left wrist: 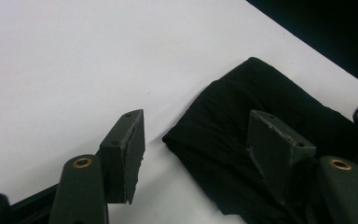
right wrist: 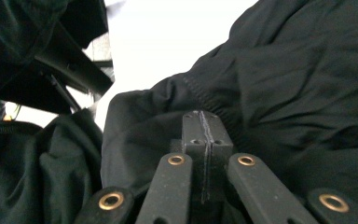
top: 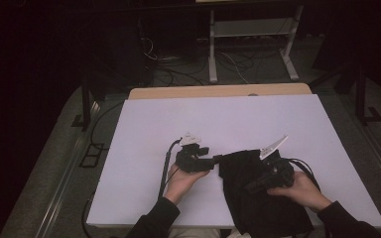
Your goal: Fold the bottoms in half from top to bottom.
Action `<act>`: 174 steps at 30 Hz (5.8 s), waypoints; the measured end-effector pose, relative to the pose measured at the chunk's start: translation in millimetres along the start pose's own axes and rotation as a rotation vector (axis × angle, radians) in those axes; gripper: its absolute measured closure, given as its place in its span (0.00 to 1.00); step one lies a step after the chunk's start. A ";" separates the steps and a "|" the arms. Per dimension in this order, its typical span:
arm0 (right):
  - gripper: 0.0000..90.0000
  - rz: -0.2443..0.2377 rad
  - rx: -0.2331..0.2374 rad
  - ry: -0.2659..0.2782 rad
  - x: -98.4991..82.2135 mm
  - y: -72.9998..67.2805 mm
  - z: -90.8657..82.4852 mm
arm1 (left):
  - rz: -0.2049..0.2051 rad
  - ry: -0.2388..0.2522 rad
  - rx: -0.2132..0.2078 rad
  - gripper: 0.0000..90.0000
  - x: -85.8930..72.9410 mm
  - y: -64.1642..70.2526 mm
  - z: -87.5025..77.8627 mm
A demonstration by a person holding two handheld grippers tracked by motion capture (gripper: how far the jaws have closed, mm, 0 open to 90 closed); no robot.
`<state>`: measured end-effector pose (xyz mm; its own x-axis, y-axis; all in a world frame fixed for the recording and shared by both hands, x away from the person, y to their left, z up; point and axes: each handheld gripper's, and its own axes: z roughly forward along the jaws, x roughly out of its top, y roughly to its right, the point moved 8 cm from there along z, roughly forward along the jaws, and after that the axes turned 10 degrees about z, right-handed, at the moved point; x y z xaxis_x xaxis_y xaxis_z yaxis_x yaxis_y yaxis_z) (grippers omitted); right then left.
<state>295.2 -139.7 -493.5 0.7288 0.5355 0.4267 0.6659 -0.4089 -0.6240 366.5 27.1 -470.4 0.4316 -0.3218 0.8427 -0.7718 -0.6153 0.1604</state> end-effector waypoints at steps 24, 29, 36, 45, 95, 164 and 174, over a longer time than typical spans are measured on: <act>0.66 -0.044 -0.091 0.160 7.3 -5.4 -33.4 | -0.016 -0.035 -0.059 0.30 5.8 10.4 14.7; 0.45 -0.015 -0.119 0.253 25.2 0.1 -57.4 | -0.021 -0.030 -0.095 0.22 10.3 12.0 16.7; 0.11 0.014 -0.163 0.322 43.1 14.8 -80.0 | -0.010 -0.039 -0.111 0.16 13.7 14.7 21.0; 0.00 0.039 -0.184 0.407 52.9 43.2 -93.6 | -0.009 -0.067 -0.093 0.06 12.4 7.8 28.0; 0.90 0.069 -0.309 0.280 24.7 128.0 -72.1 | 0.082 -0.181 -0.191 0.89 -4.5 21.4 49.3; 0.95 0.074 -0.383 0.413 191.0 107.4 -81.8 | 0.186 -0.114 0.094 0.88 77.6 -128.4 -3.4; 0.87 0.146 -0.340 0.509 187.4 145.0 -68.3 | 0.016 -0.059 0.162 0.65 54.5 -157.2 14.6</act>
<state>539.3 -149.1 -459.3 0.7450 0.0716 0.6632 0.5061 -0.7082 -0.4921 518.2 95.8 -457.2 0.4502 -0.3711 0.8122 -0.6958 -0.7159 0.0585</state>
